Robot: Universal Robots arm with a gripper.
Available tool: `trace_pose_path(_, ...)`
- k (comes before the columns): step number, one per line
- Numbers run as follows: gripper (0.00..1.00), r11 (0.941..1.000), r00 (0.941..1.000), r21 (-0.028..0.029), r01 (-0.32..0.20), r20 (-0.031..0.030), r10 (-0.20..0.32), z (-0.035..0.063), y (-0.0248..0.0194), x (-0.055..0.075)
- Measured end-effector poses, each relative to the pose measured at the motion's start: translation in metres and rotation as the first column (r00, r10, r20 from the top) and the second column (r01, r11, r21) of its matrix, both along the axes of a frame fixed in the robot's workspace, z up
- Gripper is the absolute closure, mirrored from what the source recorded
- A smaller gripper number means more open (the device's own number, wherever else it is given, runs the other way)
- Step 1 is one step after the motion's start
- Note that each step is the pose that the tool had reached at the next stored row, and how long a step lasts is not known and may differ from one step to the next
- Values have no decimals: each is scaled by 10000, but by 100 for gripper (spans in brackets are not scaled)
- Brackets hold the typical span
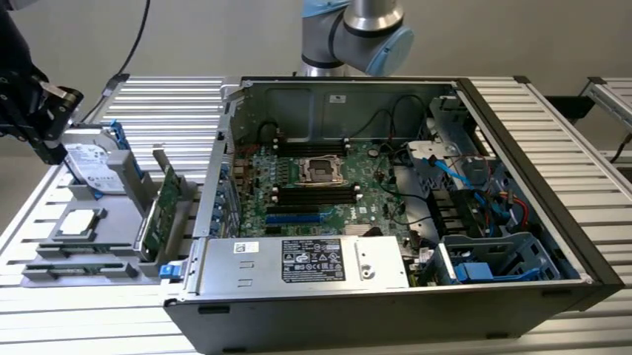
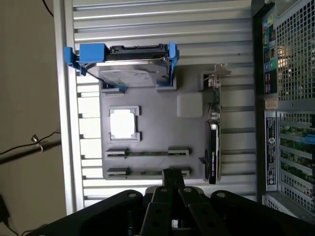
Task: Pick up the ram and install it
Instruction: 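Reach for the ram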
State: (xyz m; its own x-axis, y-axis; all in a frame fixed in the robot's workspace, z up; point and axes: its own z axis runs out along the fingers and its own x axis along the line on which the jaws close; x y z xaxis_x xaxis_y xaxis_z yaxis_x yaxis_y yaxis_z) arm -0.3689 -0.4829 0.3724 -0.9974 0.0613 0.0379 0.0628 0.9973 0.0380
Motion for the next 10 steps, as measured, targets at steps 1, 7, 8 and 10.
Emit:
trace_pose_path(1,89,10000,10000,-3,0,-1,0,-5,-11,-26)
trace_pose_path(7,89,10000,10000,-18,1,-3,-1,-29,-58,-179)
trace_pose_path(8,89,10000,10000,-19,0,-4,0,-28,-58,-178)
trace_pose_path(10,89,10000,10000,-19,0,-4,0,-28,-58,-178)
